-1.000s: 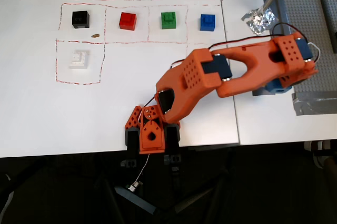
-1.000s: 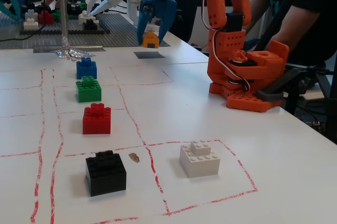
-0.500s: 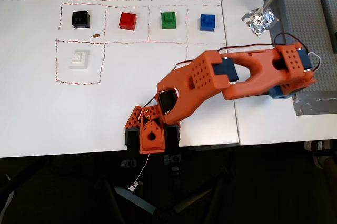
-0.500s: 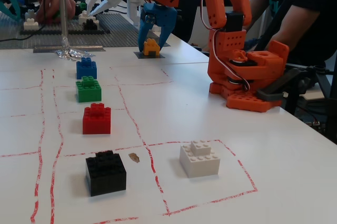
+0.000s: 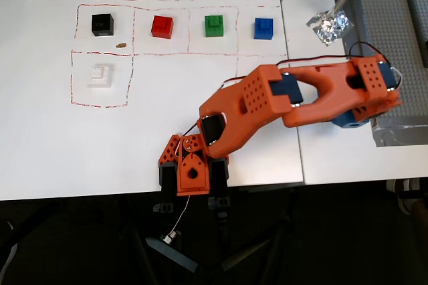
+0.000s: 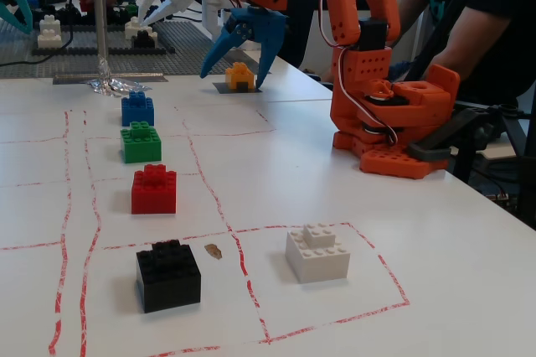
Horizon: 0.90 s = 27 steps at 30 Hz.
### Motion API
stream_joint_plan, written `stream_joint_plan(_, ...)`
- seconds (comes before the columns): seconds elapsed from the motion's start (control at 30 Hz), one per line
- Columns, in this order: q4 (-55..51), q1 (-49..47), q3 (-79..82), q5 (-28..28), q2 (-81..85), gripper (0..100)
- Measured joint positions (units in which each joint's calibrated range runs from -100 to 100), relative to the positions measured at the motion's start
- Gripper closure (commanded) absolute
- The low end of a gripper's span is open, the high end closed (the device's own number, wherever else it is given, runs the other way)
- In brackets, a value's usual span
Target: Grab the block and put it in the grey marker
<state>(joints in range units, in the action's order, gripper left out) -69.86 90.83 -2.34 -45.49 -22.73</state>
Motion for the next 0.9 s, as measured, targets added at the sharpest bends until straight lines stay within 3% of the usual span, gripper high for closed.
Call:
stream_joint_plan(0.23, -16.88, 0.00, -5.68, -1.07, 1.20, 57)
stream_joint_plan(0.37, -22.35, 0.00, -5.14, -0.93, 8.51, 63)
stream_joint_plan(0.7, -14.47, -13.76, 25.52, 5.32, 31.89, 82)
stream_joint_plan(0.9, -8.60, -29.61, 37.87, 11.97, 43.40, 92)
